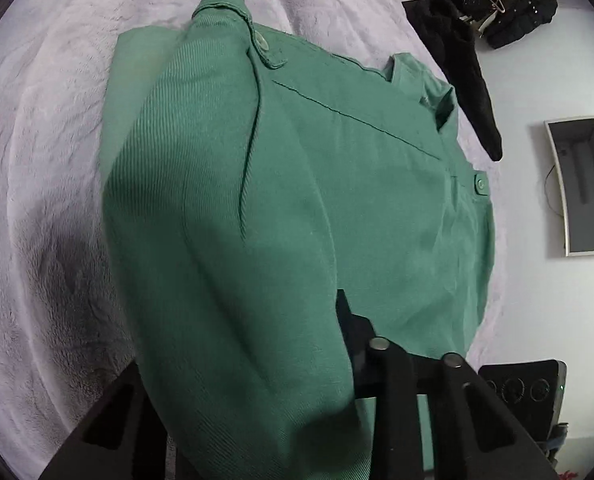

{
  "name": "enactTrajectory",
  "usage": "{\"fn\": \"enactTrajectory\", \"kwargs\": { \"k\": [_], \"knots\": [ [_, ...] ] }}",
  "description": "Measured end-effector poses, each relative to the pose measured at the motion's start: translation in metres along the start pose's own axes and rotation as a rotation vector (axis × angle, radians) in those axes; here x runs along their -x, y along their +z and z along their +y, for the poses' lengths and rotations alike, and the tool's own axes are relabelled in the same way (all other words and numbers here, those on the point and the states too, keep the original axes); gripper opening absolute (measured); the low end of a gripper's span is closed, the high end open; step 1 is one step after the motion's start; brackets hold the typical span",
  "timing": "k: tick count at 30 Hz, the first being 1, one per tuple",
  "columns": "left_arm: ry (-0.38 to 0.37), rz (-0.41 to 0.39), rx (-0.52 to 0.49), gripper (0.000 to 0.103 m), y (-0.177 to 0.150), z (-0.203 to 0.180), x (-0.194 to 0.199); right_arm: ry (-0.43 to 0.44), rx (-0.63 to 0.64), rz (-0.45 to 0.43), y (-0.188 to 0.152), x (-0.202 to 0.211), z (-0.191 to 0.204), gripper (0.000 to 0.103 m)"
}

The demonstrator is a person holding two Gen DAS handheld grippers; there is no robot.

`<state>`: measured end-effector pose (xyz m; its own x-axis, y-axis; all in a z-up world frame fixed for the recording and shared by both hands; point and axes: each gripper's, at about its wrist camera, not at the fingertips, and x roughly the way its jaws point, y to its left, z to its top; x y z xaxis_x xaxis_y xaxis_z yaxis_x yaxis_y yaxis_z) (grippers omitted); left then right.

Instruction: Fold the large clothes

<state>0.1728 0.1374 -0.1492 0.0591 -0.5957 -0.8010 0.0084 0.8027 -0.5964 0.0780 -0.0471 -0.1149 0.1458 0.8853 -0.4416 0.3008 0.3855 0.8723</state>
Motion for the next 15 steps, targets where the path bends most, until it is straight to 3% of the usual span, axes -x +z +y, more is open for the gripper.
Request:
{"fn": "enactTrajectory", "kwargs": {
  "k": [4,9,12,15],
  "knots": [
    [0.003,-0.056,-0.013,0.020,-0.004,-0.006,0.013,-0.135,0.103,0.076,-0.013,0.018,0.008,0.013],
    [0.003,-0.110,-0.026,0.016,-0.008,-0.024,0.030,-0.340,0.276,-0.153,0.004,0.081,0.031,0.013],
    [-0.010,-0.138,-0.044,0.014,-0.007,-0.040,0.038,-0.437,0.275,-0.228,0.034,0.090,0.015,0.013],
    [-0.049,-0.152,-0.062,0.014,-0.004,-0.070,0.042,-0.454,0.169,-0.139,0.059,0.068,-0.028,0.005]
  ]
}}
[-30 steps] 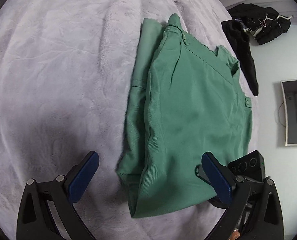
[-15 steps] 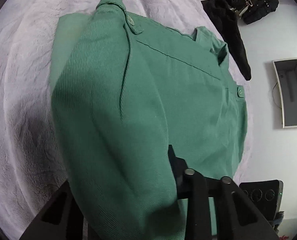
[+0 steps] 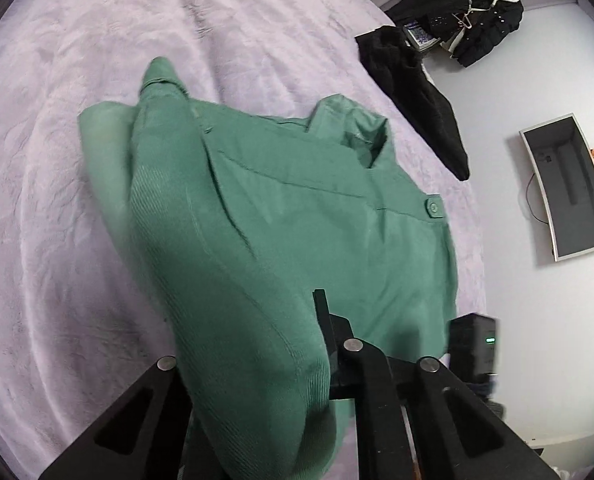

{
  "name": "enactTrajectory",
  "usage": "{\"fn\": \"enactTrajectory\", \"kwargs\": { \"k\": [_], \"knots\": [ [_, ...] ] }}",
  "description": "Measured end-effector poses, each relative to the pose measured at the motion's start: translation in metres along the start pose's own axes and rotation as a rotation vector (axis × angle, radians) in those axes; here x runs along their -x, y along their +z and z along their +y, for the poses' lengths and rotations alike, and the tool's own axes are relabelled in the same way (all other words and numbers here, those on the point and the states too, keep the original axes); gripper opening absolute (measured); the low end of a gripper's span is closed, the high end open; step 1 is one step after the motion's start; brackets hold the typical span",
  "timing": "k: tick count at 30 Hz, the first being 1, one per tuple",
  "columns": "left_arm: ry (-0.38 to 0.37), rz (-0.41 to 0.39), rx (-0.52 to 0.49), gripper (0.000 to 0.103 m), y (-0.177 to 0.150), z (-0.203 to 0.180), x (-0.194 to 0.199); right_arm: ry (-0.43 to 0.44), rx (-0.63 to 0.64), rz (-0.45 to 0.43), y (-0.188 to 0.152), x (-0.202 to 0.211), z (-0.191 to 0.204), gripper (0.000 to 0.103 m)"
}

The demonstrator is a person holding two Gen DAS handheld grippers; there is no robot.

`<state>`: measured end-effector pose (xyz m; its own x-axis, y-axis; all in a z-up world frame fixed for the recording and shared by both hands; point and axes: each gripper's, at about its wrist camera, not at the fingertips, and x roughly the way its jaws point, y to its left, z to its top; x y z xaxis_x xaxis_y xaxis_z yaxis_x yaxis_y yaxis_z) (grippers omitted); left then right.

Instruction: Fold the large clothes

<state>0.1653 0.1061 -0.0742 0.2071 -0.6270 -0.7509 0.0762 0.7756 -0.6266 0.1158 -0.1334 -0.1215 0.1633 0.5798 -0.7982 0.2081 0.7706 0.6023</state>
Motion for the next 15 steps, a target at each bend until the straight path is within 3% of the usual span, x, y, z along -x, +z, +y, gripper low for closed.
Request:
{"fn": "enactTrajectory", "kwargs": {
  "k": [2,8,11,15],
  "knots": [
    [0.004,-0.007,-0.047,0.014,0.001,-0.027,-0.002,0.060,-0.032,0.004,0.000,-0.010,-0.013,0.003],
    [-0.003,-0.034,-0.175,0.014,0.010,-0.124,-0.018,0.194,-0.006,0.022,0.000,0.010,-0.024,0.003],
    [0.001,-0.006,-0.280,0.014,0.009,-0.173,-0.041,0.254,-0.030,-0.036,-0.002,0.047,-0.045,0.004],
    [0.070,0.053,-0.418,0.014,-0.002,-0.236,-0.106,0.244,-0.069,-0.167,-0.001,0.106,-0.092,0.010]
  ]
}}
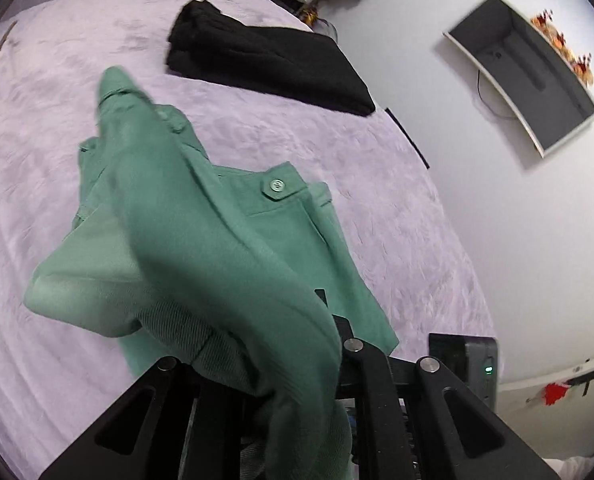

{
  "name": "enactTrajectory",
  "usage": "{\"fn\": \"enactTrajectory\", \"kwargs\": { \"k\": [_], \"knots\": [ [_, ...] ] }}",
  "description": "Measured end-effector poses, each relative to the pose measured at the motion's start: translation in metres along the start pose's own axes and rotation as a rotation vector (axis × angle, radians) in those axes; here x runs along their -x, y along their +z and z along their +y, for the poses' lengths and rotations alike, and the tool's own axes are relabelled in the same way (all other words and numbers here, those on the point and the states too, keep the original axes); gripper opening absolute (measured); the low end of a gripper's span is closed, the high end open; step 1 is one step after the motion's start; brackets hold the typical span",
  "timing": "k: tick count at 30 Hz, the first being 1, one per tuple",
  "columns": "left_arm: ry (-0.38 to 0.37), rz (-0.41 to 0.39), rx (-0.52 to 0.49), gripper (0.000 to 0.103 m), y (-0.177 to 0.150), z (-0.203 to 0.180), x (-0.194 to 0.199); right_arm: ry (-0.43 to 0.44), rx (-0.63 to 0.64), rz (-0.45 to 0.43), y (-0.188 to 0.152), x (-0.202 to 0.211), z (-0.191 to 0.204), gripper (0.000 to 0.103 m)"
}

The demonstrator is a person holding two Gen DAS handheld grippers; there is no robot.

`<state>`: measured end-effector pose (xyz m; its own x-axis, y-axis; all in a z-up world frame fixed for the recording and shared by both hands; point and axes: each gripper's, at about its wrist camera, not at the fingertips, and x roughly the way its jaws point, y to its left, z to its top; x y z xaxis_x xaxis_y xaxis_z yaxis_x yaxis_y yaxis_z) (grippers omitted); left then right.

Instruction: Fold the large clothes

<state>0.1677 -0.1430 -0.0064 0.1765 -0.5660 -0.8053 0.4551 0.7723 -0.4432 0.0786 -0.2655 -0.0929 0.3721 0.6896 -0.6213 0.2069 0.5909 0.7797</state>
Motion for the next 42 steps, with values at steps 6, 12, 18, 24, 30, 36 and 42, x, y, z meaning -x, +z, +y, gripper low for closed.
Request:
{"fn": "enactTrajectory", "kwargs": {
  "k": [6,12,18,24,30,36,42],
  "knots": [
    [0.219,0.129,-0.095,0.023,-0.013,-0.049,-0.087,-0.019,-0.116,-0.028,0.016,0.039,-0.071,0.011],
    [0.251,0.132,-0.149,0.051,-0.021,-0.080,-0.092,0.063,-0.192,-0.023,0.016,0.045,-0.103,0.011],
    [0.247,-0.030,-0.250,0.096,-0.021,-0.112,-0.058,0.051,-0.203,-0.055,0.023,0.067,-0.119,0.011],
    [0.302,-0.111,-0.109,0.096,-0.010,-0.066,-0.014,0.087,-0.266,-0.187,0.043,0.113,-0.139,0.050],
    [0.515,-0.090,0.065,0.103,-0.029,0.020,0.004,0.026,-0.081,-0.191,0.105,0.131,-0.117,0.062],
    [0.606,-0.039,0.202,0.103,-0.059,0.079,-0.001,-0.151,0.162,-0.134,0.125,0.089,-0.040,0.063],
    [0.592,-0.024,0.251,0.103,-0.075,0.092,-0.004,-0.280,0.297,-0.004,0.141,0.036,-0.014,0.007]
  ]
}}
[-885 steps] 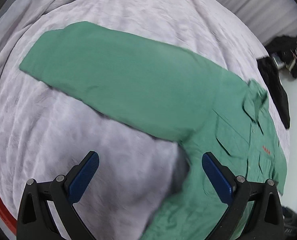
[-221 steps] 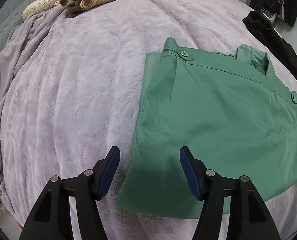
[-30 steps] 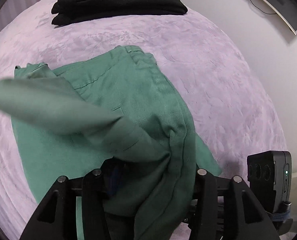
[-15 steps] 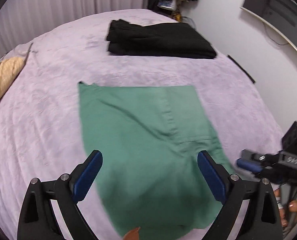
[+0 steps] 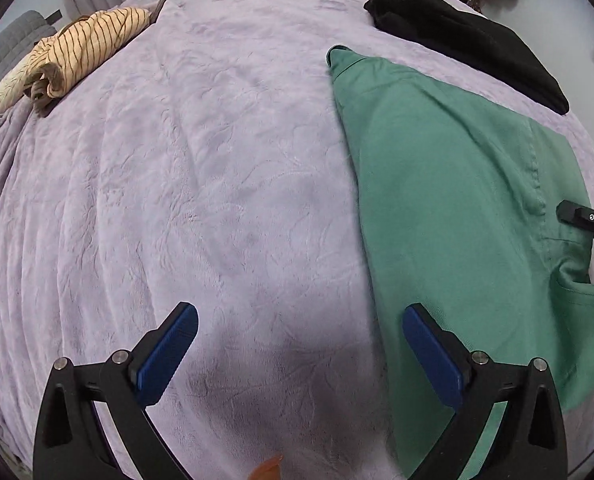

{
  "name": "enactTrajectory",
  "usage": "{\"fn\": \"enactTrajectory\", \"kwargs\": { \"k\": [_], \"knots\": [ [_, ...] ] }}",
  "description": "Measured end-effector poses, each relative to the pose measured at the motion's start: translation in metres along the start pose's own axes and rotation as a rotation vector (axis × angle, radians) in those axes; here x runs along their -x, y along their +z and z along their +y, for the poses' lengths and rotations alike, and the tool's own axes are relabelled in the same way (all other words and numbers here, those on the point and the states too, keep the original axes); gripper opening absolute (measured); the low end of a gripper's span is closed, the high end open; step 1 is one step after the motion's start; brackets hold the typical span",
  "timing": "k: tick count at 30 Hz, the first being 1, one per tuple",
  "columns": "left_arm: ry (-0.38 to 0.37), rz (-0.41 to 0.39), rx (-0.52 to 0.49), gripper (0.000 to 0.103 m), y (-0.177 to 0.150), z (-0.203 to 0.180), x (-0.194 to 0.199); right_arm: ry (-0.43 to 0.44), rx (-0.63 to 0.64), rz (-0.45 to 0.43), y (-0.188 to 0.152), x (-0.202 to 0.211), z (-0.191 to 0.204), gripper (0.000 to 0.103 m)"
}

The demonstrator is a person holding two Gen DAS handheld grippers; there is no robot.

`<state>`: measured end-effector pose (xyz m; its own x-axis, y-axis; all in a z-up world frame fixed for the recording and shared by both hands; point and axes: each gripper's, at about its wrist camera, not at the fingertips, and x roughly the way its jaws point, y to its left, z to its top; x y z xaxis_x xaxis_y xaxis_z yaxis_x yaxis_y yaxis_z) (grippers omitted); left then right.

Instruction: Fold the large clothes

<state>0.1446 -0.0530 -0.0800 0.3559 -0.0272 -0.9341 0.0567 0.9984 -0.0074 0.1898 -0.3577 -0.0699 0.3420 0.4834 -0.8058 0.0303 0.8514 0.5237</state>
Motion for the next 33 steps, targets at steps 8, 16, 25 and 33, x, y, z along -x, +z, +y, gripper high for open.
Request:
{"fn": "enactTrajectory", "kwargs": {
  "k": [8,16,25,33],
  "knots": [
    [-0.042,0.003,-0.080,0.103,0.000,-0.032,-0.005,-0.155,0.039,-0.082,0.011,0.021,-0.022,0.007],
    [-0.018,0.022,-0.073,0.103,0.000,-0.020,-0.005,-0.058,-0.117,-0.039,-0.017,0.047,-0.055,0.052],
    [-0.120,0.022,-0.189,0.103,-0.026,-0.060,0.023,-0.009,-0.051,0.022,-0.089,0.076,-0.030,0.027],
    [-0.159,0.062,-0.157,0.103,-0.059,-0.051,0.002,-0.012,-0.287,0.020,-0.153,0.043,-0.092,0.004]
  ]
}}
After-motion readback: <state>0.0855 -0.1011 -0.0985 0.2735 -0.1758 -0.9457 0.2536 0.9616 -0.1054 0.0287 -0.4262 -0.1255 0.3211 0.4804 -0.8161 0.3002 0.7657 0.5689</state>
